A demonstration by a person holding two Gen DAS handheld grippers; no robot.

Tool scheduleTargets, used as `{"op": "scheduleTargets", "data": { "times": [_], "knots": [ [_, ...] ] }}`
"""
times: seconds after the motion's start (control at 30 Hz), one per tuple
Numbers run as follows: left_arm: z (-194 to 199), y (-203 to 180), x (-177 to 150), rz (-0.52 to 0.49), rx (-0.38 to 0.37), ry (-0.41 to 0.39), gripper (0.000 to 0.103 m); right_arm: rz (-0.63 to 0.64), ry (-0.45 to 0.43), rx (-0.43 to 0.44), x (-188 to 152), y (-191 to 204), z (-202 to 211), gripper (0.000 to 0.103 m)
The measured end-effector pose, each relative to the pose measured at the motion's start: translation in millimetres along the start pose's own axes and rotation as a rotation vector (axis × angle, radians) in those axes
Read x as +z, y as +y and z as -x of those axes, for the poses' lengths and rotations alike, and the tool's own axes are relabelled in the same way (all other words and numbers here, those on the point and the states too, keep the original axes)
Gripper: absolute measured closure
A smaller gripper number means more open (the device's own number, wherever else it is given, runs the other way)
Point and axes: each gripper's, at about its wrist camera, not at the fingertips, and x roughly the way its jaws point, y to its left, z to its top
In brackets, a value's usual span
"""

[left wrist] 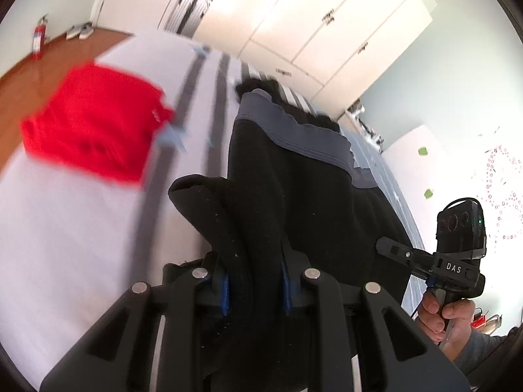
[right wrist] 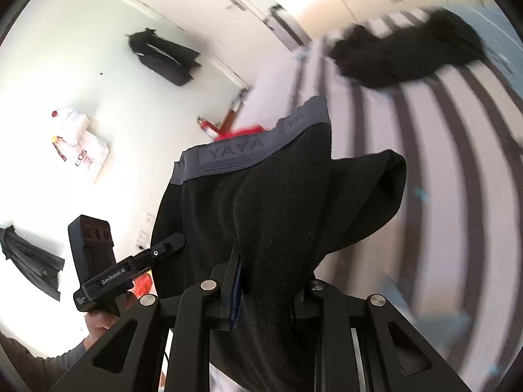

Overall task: Fold clothes
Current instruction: 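Lift the folded black trousers and carry them toward the red garment with both tools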

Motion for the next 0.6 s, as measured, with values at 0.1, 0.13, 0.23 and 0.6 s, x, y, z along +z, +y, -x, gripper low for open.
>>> {"op": "scheduleTargets", "data": {
  "times": [0.1,0.13,0.23,0.6],
  "knots": [
    [16,55,70,-0.051,0.010,-0.020,0.083,0.019,-0.041,0.038,45,40,-59,0.085],
    [19,69,92,-0.066,0.016,-0.027,0.083,0.022,-0.055,0.047,60,51,-79,0.085],
    [26,107,154,-0.108,0.038,-0.050,0.083,0.030,-0.088,0.075,105,82,-137,0.085],
    [-44,251,216,-0.009,0.133,0.089,0.083,-0.087,0.047,0.041,179,93,-311,0.084]
  ]
}}
